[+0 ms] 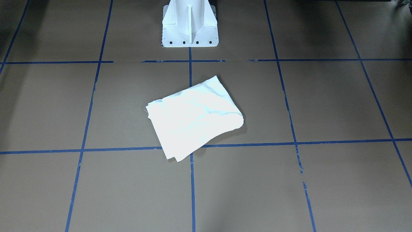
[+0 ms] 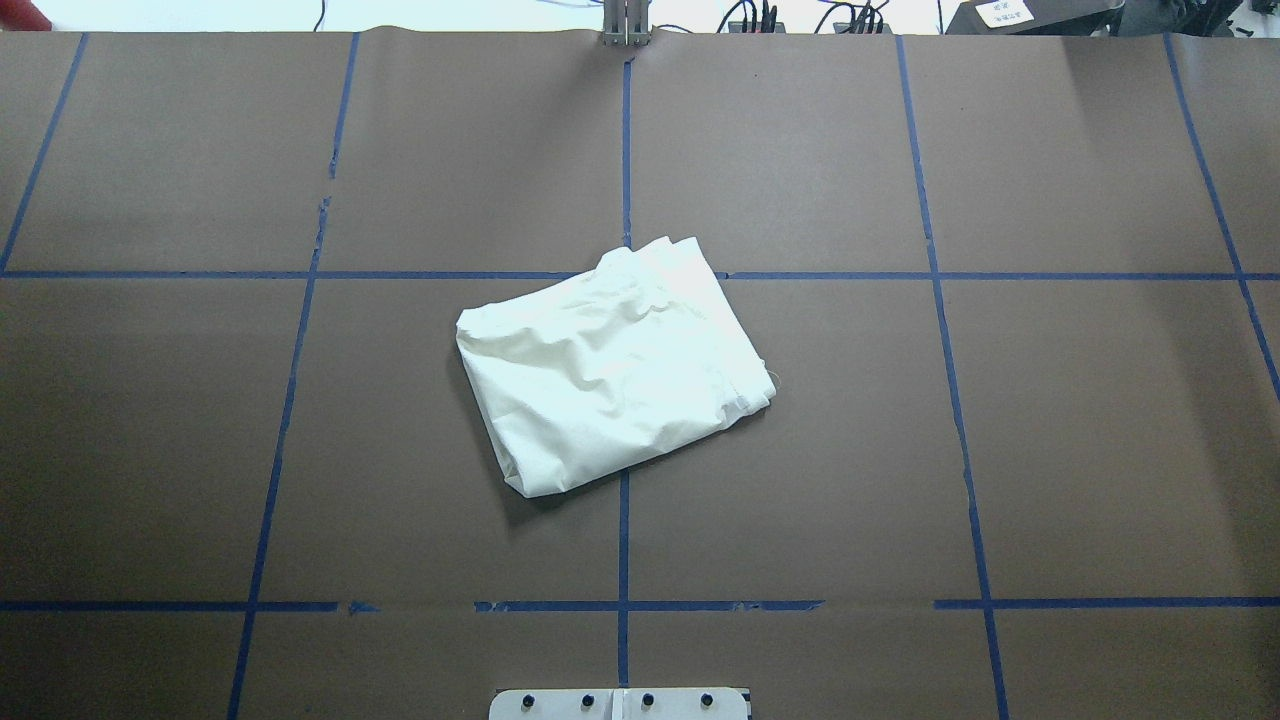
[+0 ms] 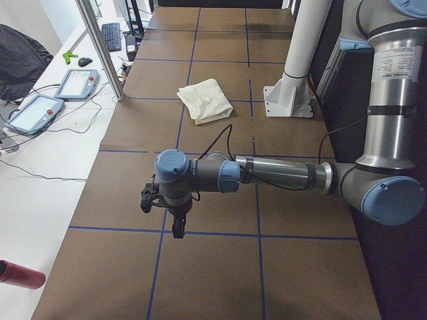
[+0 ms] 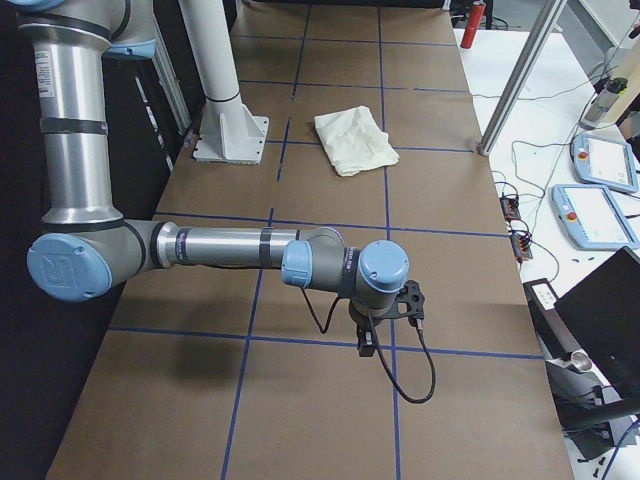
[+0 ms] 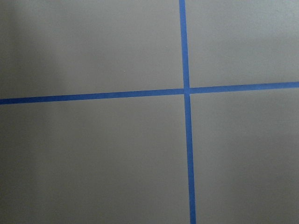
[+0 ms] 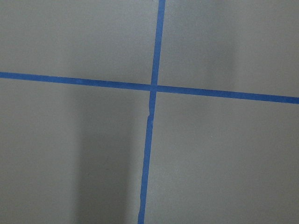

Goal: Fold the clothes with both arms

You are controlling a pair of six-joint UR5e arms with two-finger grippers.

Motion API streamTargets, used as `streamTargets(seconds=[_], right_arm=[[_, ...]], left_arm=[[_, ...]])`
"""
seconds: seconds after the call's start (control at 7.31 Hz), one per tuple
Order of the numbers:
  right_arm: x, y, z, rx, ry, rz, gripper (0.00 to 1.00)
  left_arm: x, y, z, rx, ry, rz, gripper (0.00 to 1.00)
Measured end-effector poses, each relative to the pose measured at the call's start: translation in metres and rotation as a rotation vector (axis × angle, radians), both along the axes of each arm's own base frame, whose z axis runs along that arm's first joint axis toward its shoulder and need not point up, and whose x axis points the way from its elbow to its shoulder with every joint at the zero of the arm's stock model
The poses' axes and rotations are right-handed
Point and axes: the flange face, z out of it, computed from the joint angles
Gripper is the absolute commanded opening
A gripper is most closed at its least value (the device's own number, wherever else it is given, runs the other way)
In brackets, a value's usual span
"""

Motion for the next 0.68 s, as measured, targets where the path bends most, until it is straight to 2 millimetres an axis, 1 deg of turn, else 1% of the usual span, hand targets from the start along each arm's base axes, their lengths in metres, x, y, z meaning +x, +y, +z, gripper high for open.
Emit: streamTargets(seconds=[0.41, 0.68], right_arm=[[0.0001, -0.0006, -0.0013, 0.003, 0.000, 0.000, 1.00], [0.0001, -0.0014, -0.0026, 0.006, 0.001, -0.001, 1.00]], left_arm=[[-0.0002, -0.0003, -0.0014, 0.030, -0.004, 0.017, 1.00], [-0.0004, 0.0027, 0.0034, 0.076, -0.010, 0.066, 1.00]])
